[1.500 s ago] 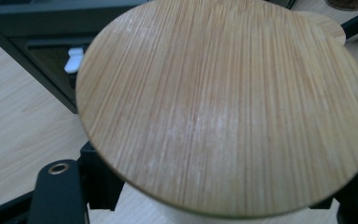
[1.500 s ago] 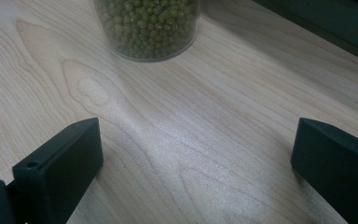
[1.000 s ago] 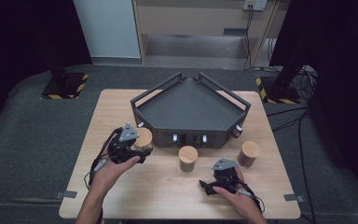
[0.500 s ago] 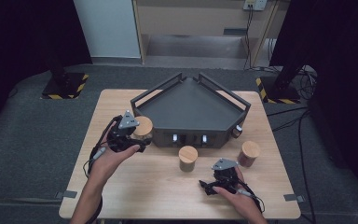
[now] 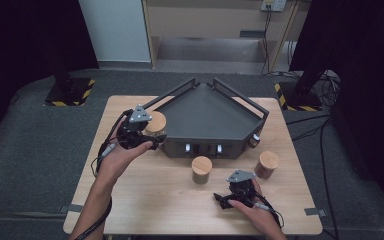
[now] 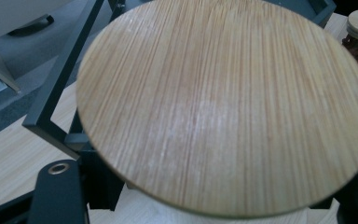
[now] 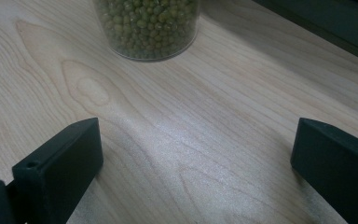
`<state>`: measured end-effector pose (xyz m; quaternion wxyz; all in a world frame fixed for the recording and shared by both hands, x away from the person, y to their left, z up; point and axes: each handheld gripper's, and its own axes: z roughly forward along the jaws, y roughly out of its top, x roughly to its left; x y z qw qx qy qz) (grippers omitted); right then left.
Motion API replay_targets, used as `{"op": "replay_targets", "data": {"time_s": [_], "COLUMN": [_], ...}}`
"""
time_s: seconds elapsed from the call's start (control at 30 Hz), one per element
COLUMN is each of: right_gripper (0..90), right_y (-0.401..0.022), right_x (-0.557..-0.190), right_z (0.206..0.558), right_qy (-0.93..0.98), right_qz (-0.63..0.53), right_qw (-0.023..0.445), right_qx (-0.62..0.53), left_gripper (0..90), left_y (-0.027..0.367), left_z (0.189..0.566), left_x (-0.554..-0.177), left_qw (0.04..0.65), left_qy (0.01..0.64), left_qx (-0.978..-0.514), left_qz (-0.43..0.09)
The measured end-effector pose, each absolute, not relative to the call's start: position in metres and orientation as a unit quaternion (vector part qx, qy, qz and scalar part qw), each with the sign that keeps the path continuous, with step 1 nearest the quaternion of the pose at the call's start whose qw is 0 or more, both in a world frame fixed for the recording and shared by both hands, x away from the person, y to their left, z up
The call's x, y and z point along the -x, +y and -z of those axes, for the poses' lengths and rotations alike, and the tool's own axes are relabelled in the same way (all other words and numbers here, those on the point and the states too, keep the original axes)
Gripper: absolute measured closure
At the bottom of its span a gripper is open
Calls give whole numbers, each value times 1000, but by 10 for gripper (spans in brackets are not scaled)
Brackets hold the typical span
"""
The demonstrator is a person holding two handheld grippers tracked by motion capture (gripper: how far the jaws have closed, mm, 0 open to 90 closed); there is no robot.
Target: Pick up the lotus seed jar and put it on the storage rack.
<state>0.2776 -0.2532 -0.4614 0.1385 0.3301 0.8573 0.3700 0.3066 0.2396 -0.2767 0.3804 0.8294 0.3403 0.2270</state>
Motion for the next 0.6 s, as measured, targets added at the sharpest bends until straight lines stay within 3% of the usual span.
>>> {"op": "replay_targets", "data": {"time_s": [0.6], "right_gripper": [23], "right_y": [-253], "right_x": [-278], "right_z": [461], "right_qy": [857], "right_qz": [-371], "right_qw": [137], "right_qx": [-330], "left_gripper": [241], "left_y": [212], "left_z": [268], "left_x": [-337], "left_qw": [378], "left_qy": [328], "left_qx": [-836], "left_qz": [-225]}}
